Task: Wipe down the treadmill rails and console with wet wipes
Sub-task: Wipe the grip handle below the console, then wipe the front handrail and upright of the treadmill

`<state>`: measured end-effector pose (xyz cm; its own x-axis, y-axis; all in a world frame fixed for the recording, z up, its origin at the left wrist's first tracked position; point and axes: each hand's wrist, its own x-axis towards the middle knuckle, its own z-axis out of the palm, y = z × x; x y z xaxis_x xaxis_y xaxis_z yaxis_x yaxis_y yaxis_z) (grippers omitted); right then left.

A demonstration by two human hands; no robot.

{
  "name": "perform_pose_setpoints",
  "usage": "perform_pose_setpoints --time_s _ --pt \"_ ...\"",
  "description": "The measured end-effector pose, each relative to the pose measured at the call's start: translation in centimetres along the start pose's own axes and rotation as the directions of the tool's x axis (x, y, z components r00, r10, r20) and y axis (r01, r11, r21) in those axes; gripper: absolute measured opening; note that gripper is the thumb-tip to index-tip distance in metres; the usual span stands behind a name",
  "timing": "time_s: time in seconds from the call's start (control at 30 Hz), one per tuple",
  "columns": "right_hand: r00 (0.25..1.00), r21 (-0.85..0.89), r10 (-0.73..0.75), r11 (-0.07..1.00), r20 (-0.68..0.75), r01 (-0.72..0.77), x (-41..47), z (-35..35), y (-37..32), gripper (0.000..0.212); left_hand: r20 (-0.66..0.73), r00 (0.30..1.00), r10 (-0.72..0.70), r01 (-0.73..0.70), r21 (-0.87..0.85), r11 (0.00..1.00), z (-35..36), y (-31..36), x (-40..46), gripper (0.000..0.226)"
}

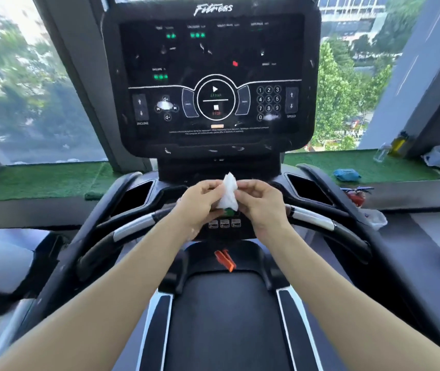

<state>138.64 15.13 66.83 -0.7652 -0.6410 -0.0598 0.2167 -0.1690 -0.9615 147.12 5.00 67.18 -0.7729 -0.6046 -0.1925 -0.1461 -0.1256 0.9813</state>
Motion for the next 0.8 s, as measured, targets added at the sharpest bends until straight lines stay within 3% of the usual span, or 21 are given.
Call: perform_pose_setpoints --time_s 0.1,0.2,0.27,0.37,0.43,0.53,0.67,0.8 --pt "0.996 -0.194 -0.081 0.977 0.038 0.087 0.4 2.8 0.1 0.009 -0.036 0.999 -0.010 0.005 -0.143 0.990 -2.7 0.3 -0.6 0.008" --pt "0.973 -0.454 -0.216 0.862 0.077 0.227 1.5 5.6 0.3 0.010 -0.118 0.993 -0.002 -0.019 -0.178 0.984 -6.4 0.2 -0.3 0.018" --pt "0.957 -0.595 -0.270 0.753 0.109 0.280 2.2 7.3 0.6 0.014 -0.279 0.956 0.086 -0.064 0.086 0.994 -9.7 0.0 0.5 0.022" --pt "0.939 -0.732 -0.298 0.599 0.173 0.325 2.8 9.9 1.3 0.014 -0.400 0.864 0.307 -0.018 0.583 0.812 -14.2 -0.7 1.4 0.023" --pt "0.928 -0.795 -0.312 0.501 0.201 0.341 3.0 11.1 2.0 0.016 -0.343 0.863 0.372 -0.025 0.705 0.708 -15.6 -1.5 2.1 0.018" --pt "0.933 -0.856 -0.306 0.414 0.189 0.310 2.9 11.5 3.4 0.017 -0.151 0.894 0.421 -0.125 0.820 0.559 -15.3 -3.1 3.4 0.010" --pt "0.928 -0.892 -0.321 0.340 0.188 0.298 2.7 10.7 4.4 0.018 0.077 0.893 0.443 -0.293 0.847 0.444 -12.1 -3.6 3.8 0.007" --pt "0.921 -0.893 -0.334 0.325 0.199 0.310 2.5 10.3 4.4 0.018 0.175 0.868 0.466 -0.380 0.836 0.395 -11.9 -3.6 3.3 0.009"
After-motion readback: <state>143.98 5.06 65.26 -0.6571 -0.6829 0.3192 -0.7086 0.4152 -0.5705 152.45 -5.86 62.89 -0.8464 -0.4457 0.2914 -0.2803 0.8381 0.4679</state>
